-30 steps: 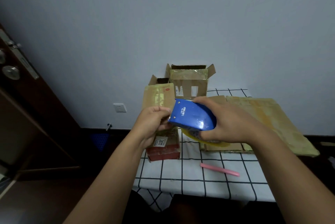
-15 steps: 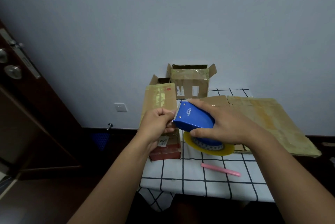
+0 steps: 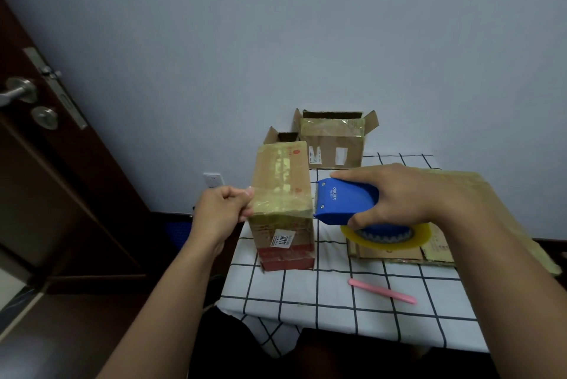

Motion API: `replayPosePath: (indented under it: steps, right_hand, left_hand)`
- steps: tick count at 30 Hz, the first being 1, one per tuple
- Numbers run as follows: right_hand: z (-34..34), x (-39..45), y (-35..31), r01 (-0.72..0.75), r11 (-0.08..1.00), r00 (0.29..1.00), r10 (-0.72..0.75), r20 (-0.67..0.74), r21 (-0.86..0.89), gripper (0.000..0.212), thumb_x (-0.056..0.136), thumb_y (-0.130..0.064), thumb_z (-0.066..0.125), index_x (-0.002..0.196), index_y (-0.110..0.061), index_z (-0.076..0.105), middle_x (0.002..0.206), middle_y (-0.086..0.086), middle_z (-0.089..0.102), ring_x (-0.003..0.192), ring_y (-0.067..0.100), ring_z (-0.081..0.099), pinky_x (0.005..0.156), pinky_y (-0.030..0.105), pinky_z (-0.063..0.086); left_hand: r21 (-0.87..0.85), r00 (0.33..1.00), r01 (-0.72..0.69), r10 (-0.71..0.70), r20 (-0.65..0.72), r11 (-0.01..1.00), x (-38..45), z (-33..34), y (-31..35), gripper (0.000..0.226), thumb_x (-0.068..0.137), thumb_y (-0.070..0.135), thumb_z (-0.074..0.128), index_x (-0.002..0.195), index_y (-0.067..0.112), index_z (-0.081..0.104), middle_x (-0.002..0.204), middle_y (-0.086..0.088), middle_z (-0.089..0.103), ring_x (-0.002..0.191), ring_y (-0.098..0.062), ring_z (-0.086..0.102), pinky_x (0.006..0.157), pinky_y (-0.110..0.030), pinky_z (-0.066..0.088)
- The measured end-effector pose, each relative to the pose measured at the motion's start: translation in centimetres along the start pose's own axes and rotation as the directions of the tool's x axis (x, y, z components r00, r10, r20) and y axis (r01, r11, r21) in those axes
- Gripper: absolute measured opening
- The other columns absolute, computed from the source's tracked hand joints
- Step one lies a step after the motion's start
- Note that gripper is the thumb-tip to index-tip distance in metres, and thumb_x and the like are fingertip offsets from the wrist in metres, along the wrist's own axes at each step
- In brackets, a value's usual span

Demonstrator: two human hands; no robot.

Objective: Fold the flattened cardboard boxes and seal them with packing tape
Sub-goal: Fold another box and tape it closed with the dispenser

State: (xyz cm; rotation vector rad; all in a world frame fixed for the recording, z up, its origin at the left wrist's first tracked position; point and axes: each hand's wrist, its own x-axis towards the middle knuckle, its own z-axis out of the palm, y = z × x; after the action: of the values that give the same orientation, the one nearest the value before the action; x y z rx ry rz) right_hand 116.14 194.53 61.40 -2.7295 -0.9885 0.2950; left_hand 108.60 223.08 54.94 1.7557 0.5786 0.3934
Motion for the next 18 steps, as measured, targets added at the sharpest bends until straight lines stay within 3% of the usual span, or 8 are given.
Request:
replayPosePath:
  steps: [3,8,14,18]
  right_hand:
    - [-0.4,1.1,-0.9,-0.007,1.000,1.000,0.007,0.018,-0.001,0.085,0.075,-0.061,0.072,0.144,-0.061,0.023,0.118,-0.015,0.043,0.103,0.016,0.048,0.088,0.035,0.047]
    - [-0.6,2.4,-1.7,0.005,1.000,1.000,-0.006,0.029,0.006,0.086,0.074,-0.058,0.075,0.145,-0.059,0.027,0.117,-0.016,0.039,0.104,0.015,0.045,0.091,0.034,0.046]
    - [-0.5,3.4,-1.5,0.008,1.000,0.997,-0.008,0.081,0.000,0.085,0.075,-0.055,0.075,0.144,-0.059,0.026,0.120,-0.015,0.039,0.105,0.016,0.046,0.091,0.034,0.046]
    - [-0.6,4.3,-1.1,-0.006,1.000,0.992,0.008,0.127,-0.017,0.085,0.075,-0.054,0.076,0.145,-0.059,0.027,0.119,-0.014,0.039,0.104,0.016,0.046,0.086,0.031,0.044]
  left_hand:
    - [0.004,0.995,-0.029,0.030,-0.091,1.000,-0.4,-0.3,-1.0,0.017,0.090,0.019,0.068,0.074,0.014,0.070,0.066,0.002,0.070,0.070,-0.014,0.064,0.065,-0.029,0.051]
    - [-0.094,0.988,-0.012,-0.003,-0.153,0.995,-0.6,-1.3,-1.8,0.015,0.087,0.026,0.073,0.076,0.017,0.073,0.081,0.004,0.072,0.083,-0.013,0.065,0.081,-0.030,0.051]
    - [-0.089,0.994,0.054,-0.063,-0.094,0.995,0.1,-1.2,-2.3,0.017,0.088,0.020,0.072,0.074,0.010,0.071,0.060,0.002,0.061,0.060,-0.010,0.051,0.060,-0.022,0.046]
    - [-0.031,0.993,0.102,-0.103,-0.052,0.994,0.6,-0.9,-2.9,0.024,0.087,0.020,0.073,0.069,0.006,0.068,0.057,-0.001,0.059,0.054,-0.010,0.048,0.056,-0.023,0.045]
